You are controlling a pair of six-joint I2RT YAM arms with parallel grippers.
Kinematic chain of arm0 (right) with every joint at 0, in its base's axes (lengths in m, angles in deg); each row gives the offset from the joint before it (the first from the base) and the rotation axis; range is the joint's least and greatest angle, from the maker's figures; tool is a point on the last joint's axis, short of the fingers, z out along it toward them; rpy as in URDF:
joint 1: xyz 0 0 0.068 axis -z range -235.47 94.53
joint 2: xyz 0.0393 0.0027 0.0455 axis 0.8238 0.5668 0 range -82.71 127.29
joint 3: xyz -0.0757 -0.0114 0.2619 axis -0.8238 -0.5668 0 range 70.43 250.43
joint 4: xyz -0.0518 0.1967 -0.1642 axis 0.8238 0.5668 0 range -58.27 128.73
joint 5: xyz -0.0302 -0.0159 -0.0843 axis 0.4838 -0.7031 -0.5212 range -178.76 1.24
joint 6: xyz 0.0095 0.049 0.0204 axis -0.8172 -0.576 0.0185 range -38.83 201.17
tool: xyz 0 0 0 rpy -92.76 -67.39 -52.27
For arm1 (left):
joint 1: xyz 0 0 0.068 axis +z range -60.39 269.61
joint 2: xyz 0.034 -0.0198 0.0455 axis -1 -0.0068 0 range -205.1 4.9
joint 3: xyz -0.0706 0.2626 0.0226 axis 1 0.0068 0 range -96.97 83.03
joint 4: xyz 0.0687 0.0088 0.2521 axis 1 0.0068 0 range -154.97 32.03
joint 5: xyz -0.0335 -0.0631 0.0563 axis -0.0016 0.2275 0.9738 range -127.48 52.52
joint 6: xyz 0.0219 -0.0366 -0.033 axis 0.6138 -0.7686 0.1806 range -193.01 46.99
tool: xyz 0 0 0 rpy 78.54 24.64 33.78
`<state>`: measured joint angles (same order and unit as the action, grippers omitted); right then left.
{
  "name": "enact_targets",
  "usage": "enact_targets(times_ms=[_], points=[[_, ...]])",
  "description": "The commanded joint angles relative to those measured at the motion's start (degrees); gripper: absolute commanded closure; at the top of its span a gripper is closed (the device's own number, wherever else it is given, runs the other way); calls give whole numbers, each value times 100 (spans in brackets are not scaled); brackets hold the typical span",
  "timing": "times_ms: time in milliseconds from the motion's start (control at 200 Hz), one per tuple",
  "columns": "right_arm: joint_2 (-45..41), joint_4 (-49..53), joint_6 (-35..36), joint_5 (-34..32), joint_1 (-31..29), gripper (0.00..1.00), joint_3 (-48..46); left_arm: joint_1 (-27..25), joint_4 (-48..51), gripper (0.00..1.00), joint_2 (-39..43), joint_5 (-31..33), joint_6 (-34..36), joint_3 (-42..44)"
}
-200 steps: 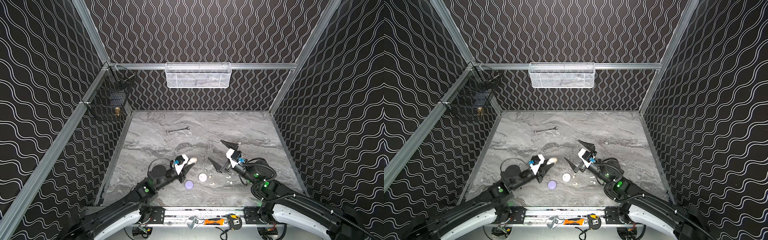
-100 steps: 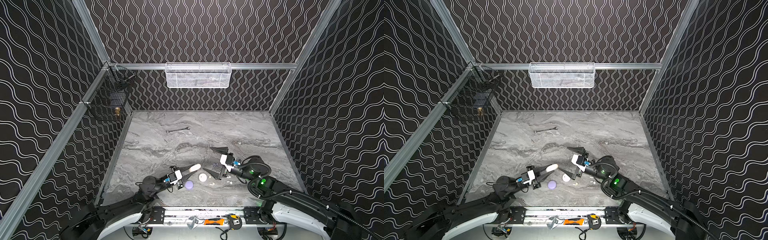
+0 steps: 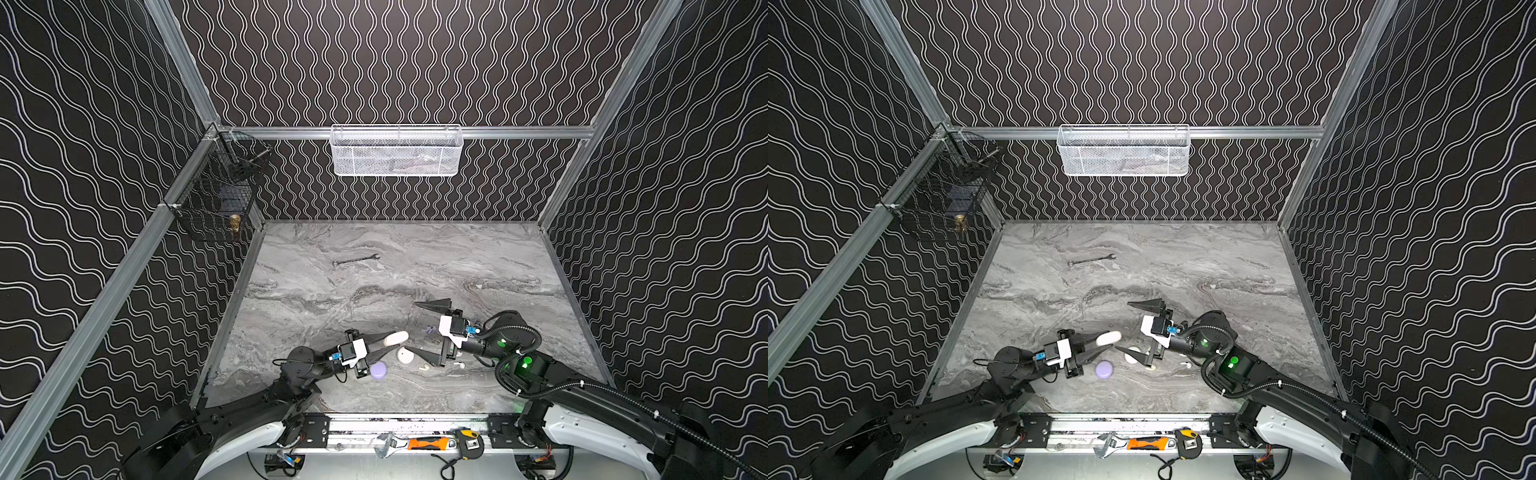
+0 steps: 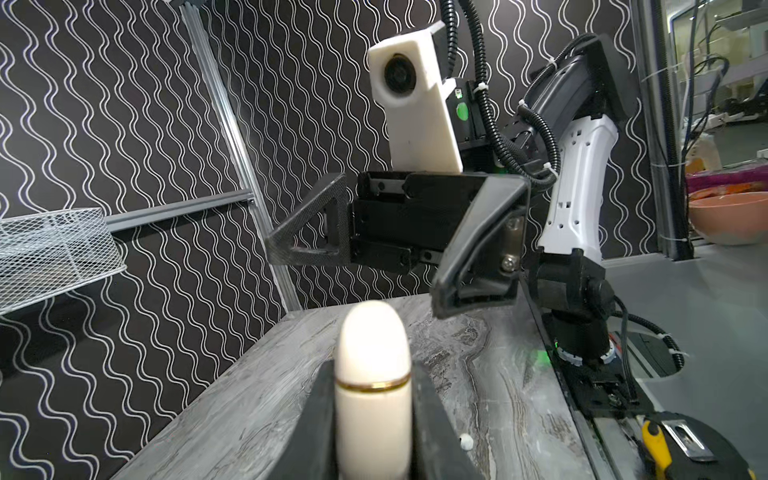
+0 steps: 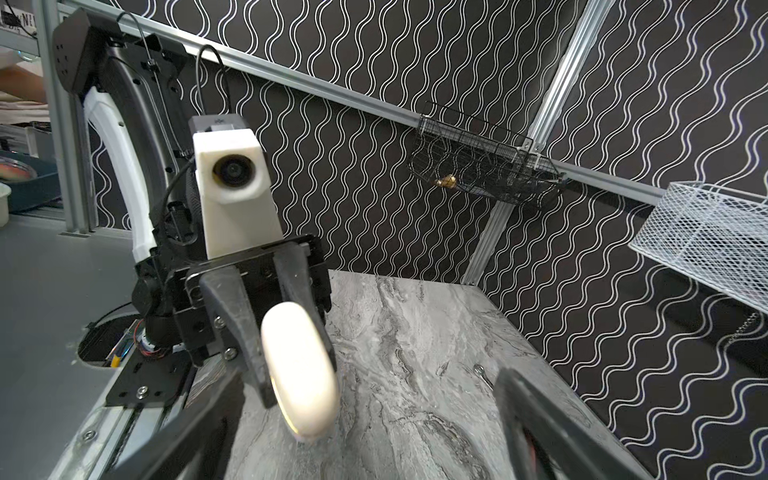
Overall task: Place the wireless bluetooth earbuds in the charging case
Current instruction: 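Pull the lid open with the right gripper while the left gripper holds the case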
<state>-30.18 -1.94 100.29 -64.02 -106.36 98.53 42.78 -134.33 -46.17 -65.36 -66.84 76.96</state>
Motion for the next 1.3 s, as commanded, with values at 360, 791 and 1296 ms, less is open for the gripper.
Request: enact_targets(times_ms=[360, 791, 1296], points=[[163, -313, -247, -530, -8, 10, 157, 8, -131, 100, -23, -488, -156, -132], [498, -294, -626, -911, -8, 13, 486, 14, 101, 100, -92, -502, -133, -240], [569, -210, -2560, -3701, 47, 1, 1075, 441, -1450, 100, -1130, 468, -973, 169]])
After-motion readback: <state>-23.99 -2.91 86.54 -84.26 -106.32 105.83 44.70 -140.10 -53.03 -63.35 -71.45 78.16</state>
